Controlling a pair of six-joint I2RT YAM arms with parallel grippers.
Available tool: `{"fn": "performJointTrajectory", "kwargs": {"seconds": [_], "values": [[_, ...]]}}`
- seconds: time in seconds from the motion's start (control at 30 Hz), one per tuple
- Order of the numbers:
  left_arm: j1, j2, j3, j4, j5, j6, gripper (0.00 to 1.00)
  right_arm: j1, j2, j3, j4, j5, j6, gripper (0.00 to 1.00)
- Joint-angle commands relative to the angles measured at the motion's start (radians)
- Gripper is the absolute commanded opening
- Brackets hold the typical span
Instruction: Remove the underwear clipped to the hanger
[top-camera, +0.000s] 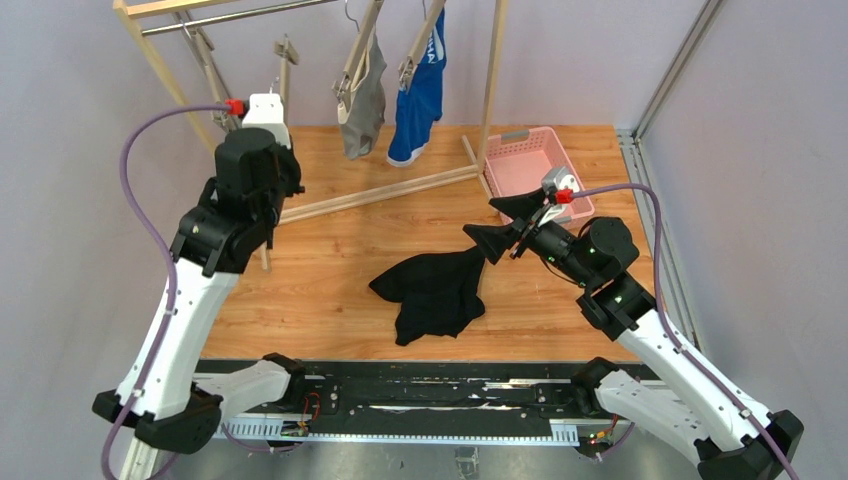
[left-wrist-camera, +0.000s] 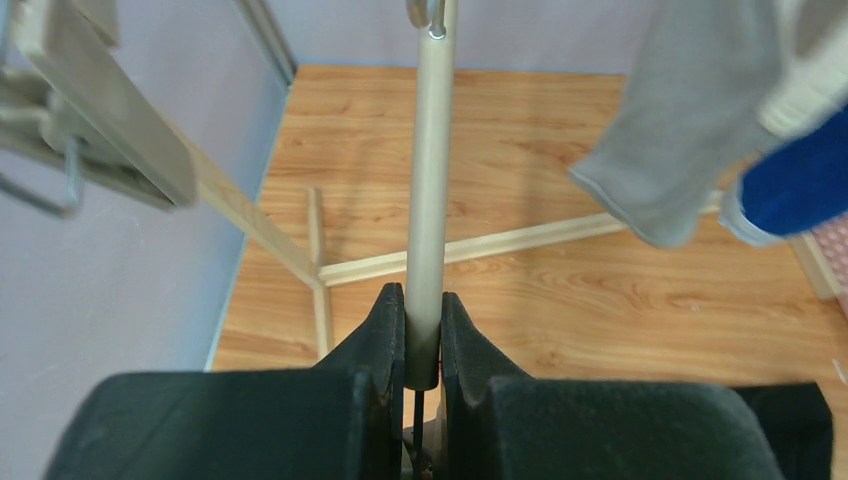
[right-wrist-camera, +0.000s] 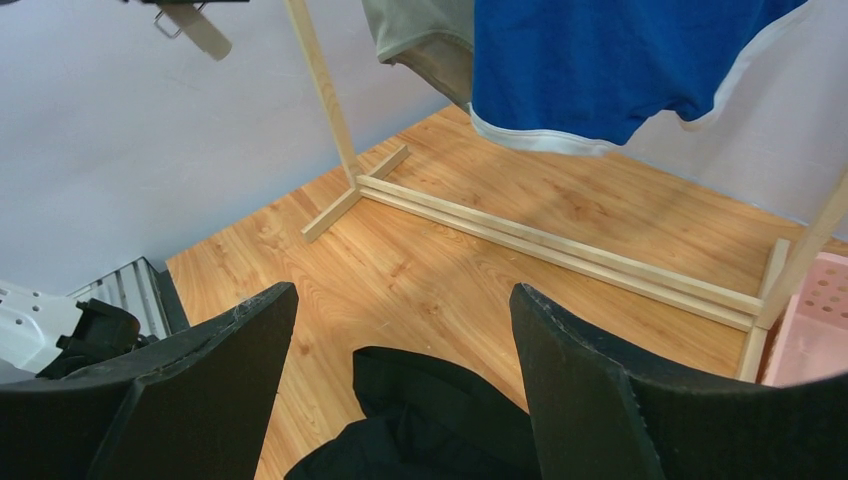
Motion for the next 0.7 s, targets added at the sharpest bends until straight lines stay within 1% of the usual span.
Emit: {"fn": "performJointTrajectory", "kwargs": {"seconds": [0.0, 0.17, 0.3, 0.5, 0.67], "values": [[0.076, 0.066, 0.099, 0.052, 0.130, 0.042, 0.00, 0.013, -0.022, -0.009, -0.034, 0.034, -0.051, 0.80], [0.121, 0.161, 0.237, 0.040, 0.202, 0.049, 0.00, 0.013, -0.022, -0.021, -0.039, 0.065, -0.075, 0.80], [0.169, 0.207, 0.304, 0.041, 0.270, 0.040, 0.00, 0.013, -0.007, -0.034, -0.020, 0.068, -0.078, 0.80], [0.279, 0.245, 0.339, 0.060, 0.414, 0.018, 0.00, 0.012, 0.020, -0.060, 0.012, 0.077, -0.087, 0.80], [0.310, 0.253, 0.342, 0.094, 0.438, 0.020, 0.00, 0.013, 0.037, -0.077, 0.031, 0.085, -0.100, 0.80]]}}
